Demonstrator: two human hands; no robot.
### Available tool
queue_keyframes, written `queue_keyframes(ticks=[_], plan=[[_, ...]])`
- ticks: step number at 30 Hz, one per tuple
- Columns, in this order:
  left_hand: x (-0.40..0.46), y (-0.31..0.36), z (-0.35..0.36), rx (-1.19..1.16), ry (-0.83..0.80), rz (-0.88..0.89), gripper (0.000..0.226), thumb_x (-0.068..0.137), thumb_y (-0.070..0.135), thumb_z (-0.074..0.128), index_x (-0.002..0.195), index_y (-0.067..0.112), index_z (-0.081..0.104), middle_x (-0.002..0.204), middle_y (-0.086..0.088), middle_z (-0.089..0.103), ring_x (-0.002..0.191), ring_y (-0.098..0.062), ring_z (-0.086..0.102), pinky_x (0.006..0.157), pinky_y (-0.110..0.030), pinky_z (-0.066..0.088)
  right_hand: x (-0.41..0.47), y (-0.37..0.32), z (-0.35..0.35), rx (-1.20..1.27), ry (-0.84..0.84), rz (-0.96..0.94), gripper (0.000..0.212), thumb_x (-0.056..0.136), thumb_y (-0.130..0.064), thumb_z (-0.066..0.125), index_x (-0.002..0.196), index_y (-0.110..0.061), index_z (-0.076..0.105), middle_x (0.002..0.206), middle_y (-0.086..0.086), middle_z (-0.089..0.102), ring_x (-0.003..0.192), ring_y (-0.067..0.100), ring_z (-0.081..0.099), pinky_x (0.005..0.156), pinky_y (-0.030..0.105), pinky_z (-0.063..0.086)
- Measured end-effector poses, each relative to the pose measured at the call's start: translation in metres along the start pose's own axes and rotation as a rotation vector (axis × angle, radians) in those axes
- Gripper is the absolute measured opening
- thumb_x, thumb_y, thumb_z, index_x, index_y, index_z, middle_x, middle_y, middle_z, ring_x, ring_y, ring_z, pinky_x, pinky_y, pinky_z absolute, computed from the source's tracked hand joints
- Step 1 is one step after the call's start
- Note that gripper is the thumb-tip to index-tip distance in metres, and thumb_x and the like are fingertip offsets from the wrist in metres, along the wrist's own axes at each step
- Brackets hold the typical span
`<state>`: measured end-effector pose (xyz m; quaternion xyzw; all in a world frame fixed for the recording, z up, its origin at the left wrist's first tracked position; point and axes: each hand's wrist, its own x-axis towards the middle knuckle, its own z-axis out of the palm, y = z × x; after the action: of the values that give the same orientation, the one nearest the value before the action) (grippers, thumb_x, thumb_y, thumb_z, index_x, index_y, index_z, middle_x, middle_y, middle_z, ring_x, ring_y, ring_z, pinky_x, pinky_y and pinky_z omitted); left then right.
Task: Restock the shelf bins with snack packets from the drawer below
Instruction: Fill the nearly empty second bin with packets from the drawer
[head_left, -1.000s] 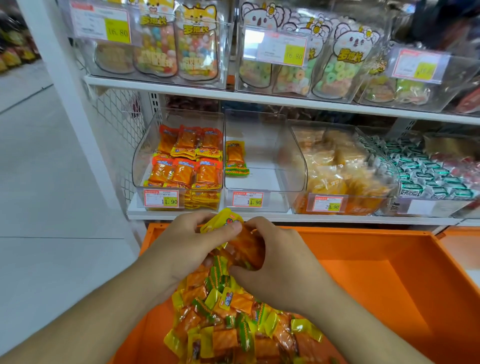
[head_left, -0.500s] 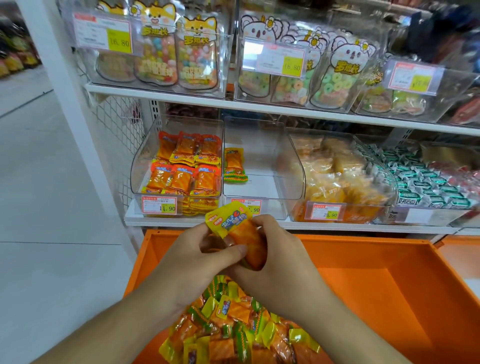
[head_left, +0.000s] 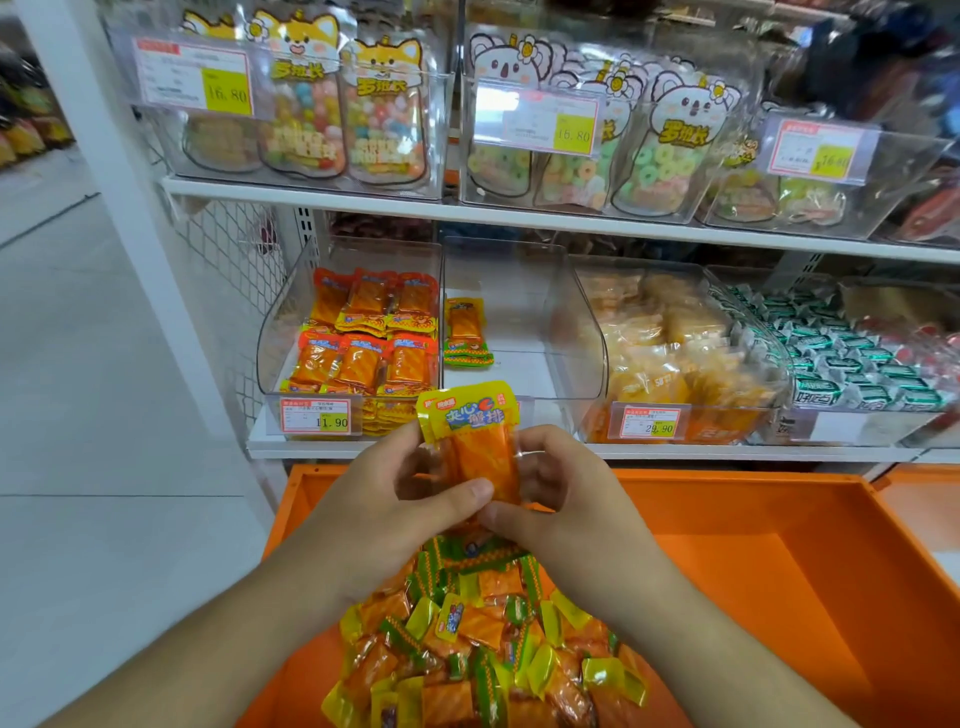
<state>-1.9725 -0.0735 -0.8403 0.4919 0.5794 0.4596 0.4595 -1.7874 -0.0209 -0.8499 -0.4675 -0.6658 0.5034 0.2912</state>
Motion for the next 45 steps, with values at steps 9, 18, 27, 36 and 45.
queue_keyframes(ticks=[9, 18, 27, 36, 45], plan=[[0.015, 0.008, 0.002, 0.039, 0.103, -0.028, 0.038, 0.082, 0.029, 0.086, 0.116, 0.037, 0.070, 0.106, 0.013, 0.079, 0.100, -0.007, 0.074, 0.097, -0.045, 0.058, 0.005, -0.015, -0.025, -0.114, -0.151, -0.018, 0.067, 0.080, -0.021, 0.090, 0.133, -0.041, 0.053, 0.122, -0.016, 0.068, 0.111, 0.004, 0.067, 0.093, 0.036, 0.060], [0.131, 0.049, 0.040, 0.115, 0.202, -0.107, 0.028, 0.078, 0.033, 0.089, 0.096, 0.027, 0.068, 0.085, 0.009, 0.077, 0.077, -0.003, 0.073, 0.074, -0.026, 0.060, 0.067, 0.005, -0.096, -0.833, 0.042, -0.239, 0.088, 0.096, -0.031, 0.069, 0.163, -0.030, 0.012, 0.166, -0.021, 0.007, 0.156, 0.008, 0.012, 0.126, 0.024, 0.019], [0.296, 0.021, 0.098, 0.377, 0.326, -0.202, 0.047, 0.079, 0.034, 0.084, 0.114, 0.009, 0.065, 0.118, -0.013, 0.071, 0.109, -0.033, 0.068, 0.095, -0.041, 0.057, 0.084, 0.018, -0.106, -0.789, -0.004, -0.168, 0.088, 0.100, -0.033, 0.062, 0.160, -0.039, -0.003, 0.156, -0.036, -0.012, 0.156, 0.001, -0.006, 0.122, 0.019, 0.015], [0.346, -0.025, 0.113, 0.558, 0.291, -0.291, 0.032, 0.099, 0.027, 0.064, 0.123, 0.006, 0.066, 0.125, -0.017, 0.069, 0.116, -0.035, 0.066, 0.093, -0.039, 0.054, 0.094, 0.026, -0.116, -0.805, 0.045, -0.160, 0.093, 0.098, -0.034, 0.061, 0.159, -0.046, -0.008, 0.160, -0.035, -0.012, 0.153, -0.002, 0.002, 0.120, 0.015, 0.014], [0.335, -0.027, 0.116, 0.693, 0.324, -0.294, 0.036, 0.103, 0.031, 0.062, 0.128, 0.005, 0.064, 0.131, -0.016, 0.067, 0.121, -0.034, 0.064, 0.092, -0.036, 0.050, 0.097, 0.027, -0.113, -0.879, 0.085, -0.132, 0.090, 0.099, -0.033, 0.056, 0.162, -0.039, -0.009, 0.164, -0.030, -0.009, 0.154, -0.002, -0.014, 0.127, 0.024, 0.000]])
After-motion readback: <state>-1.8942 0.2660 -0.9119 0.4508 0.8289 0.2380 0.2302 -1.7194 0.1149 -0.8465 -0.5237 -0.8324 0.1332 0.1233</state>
